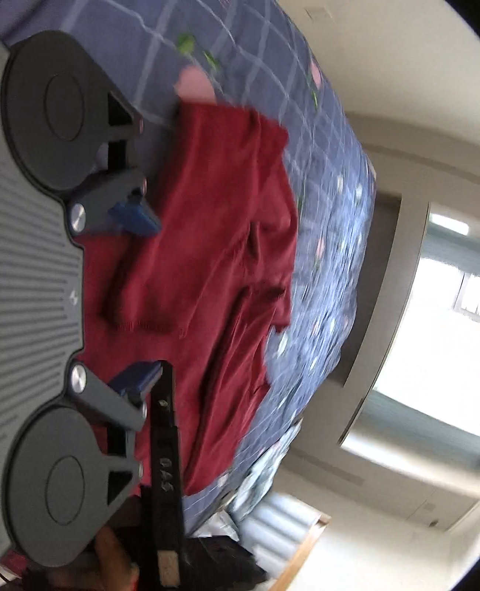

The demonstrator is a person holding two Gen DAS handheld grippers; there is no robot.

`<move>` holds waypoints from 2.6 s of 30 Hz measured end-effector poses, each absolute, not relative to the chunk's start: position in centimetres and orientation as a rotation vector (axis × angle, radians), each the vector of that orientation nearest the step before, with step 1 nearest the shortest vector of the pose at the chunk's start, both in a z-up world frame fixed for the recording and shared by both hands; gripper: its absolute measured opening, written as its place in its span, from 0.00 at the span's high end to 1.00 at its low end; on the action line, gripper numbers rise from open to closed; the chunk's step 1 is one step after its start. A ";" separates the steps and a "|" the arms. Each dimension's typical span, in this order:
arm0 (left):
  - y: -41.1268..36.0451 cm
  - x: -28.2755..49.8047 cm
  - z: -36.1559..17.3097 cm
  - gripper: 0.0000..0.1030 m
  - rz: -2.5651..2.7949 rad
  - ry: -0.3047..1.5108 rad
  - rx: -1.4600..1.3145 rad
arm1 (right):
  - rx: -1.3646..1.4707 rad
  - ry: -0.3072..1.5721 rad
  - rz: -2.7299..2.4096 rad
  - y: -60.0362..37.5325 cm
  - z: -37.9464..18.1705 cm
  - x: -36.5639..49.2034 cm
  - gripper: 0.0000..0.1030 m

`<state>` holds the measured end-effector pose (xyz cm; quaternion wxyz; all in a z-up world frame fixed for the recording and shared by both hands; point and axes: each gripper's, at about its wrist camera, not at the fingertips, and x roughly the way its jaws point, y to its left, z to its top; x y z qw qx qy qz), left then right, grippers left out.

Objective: Fold small clothes

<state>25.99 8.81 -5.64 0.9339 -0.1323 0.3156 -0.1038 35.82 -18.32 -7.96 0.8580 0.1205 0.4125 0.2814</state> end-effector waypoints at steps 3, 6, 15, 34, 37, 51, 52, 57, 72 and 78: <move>10.8 24.8 -5.1 0.14 -0.145 0.631 -0.318 | 0.252 0.895 0.616 -16.6 -8.6 36.7 0.59; 12.7 23.8 -4.7 0.12 -0.070 0.613 -0.353 | 0.239 0.901 0.635 -14.9 -8.8 37.4 0.69; 14.7 23.2 -3.7 0.12 0.028 0.568 -0.295 | 0.203 0.772 0.769 -11.7 -1.0 40.3 0.99; 9.8 39.6 -3.8 0.28 0.140 0.555 -0.146 | 0.155 0.431 0.928 -7.1 23.3 50.3 0.99; 9.9 41.7 -4.2 0.60 0.145 0.590 -0.113 | 0.152 0.419 0.915 -8.8 23.6 51.3 0.99; 5.6 42.4 -6.1 0.94 0.195 0.617 0.192 | 0.152 0.561 0.629 -25.8 12.1 53.5 0.99; 5.2 42.4 -6.3 0.93 0.185 0.626 0.201 | 0.163 0.592 0.606 -26.9 10.4 53.5 0.99; 4.4 42.0 -6.8 0.81 0.092 0.681 0.203 | 0.216 0.724 0.499 -31.5 2.1 52.7 0.99; 11.5 41.5 -5.1 0.18 -0.061 0.707 -0.134 | 0.390 0.864 0.451 -35.7 -7.7 50.9 0.84; 12.7 47.7 -6.2 0.17 -0.024 0.746 -0.213 | 0.388 0.858 0.470 -35.6 -8.1 49.3 0.67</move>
